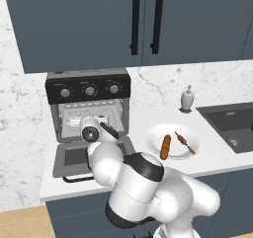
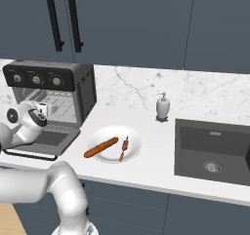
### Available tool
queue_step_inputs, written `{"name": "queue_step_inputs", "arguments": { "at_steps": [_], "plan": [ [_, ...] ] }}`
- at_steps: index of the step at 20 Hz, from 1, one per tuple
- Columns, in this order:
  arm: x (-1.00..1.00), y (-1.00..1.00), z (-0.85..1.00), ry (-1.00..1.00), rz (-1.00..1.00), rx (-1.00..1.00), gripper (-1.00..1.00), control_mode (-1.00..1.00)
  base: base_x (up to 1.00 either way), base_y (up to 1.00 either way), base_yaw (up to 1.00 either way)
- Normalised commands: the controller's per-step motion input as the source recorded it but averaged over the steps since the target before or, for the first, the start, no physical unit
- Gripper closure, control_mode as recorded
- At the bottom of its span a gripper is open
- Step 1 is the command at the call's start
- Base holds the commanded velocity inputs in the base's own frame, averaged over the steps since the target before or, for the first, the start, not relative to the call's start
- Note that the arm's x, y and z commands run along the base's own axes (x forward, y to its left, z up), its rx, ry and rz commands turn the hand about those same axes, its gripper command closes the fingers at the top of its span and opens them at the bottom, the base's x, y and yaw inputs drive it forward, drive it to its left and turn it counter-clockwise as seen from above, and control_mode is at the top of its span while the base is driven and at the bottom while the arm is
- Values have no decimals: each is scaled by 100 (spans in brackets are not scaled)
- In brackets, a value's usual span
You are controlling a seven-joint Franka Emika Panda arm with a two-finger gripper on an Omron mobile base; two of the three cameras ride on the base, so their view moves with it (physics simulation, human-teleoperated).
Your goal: Pick up the kebab skewer and baguette bread, and place them inside the toaster oven. Close the toaster oven door and start by setting the timer.
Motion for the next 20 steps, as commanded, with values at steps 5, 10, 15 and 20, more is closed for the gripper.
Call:
{"name": "queue_step_inputs", "arguments": {
  "at_steps": [5,10,15,20],
  "plan": [
    [0,0,16,0,0,0,-100,-100,0,0,0],
    [0,0,35,-6,0,0,-100,-100,0,0,0],
    [21,0,-5,0,0,0,-100,-100,0,0,0],
    [28,0,-40,11,0,0,-100,-100,0,0,0]
  ]
}}
